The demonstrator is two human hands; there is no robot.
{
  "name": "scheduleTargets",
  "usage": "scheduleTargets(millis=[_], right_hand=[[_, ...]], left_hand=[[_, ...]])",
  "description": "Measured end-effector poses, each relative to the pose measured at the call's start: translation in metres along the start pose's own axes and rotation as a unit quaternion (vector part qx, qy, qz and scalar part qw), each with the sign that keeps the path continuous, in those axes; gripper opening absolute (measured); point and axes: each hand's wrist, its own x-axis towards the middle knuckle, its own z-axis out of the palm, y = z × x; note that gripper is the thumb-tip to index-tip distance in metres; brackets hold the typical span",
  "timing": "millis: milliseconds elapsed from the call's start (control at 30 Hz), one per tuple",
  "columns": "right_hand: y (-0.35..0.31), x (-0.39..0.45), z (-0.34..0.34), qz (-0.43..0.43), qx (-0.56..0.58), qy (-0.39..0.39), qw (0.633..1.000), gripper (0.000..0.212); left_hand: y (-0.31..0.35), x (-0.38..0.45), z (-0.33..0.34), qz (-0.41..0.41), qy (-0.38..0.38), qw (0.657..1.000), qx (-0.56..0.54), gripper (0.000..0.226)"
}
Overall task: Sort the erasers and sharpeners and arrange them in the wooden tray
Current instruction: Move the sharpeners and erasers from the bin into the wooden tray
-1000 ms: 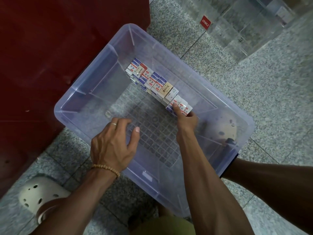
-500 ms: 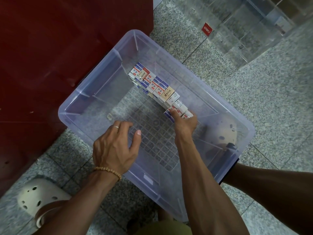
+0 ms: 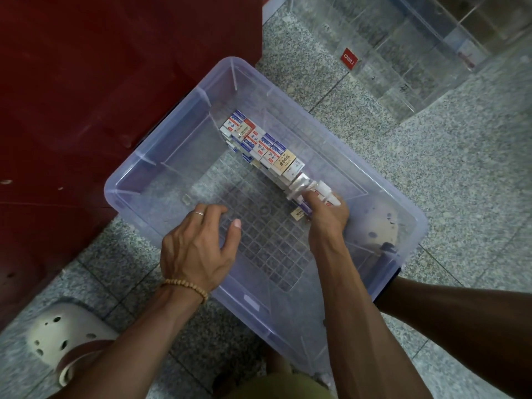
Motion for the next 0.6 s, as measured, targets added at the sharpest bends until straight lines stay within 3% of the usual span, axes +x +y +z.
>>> scheduleTargets(millis=[133,300,467,600], right_hand=[[-0.025,-0.016,-0.007,0.009,0.072,-0.131,0.989,0.020],[-0.066,-0.060,-0.006,0.047,0.129,-0.346,0.928,0.031],[-0.102,-0.109,0.011,0.022,0.091,-0.431,0.898,0.035],[-0.129,-0.155,0.019,-0.008,0.080,-0.482,0.872,0.026]], left_hand=[[0.000,0.000,-0.001,0.007,-0.003,1.000,0.000,0.040],[0.002,-0.001,-0.010,-0.003,-0.012,0.996,-0.092,0.048],[0.013,-0.005,-0.045,-0.020,0.049,0.984,-0.169,0.049],[0.019,-0.012,-0.083,-0.030,0.105,0.963,-0.245,0.036]])
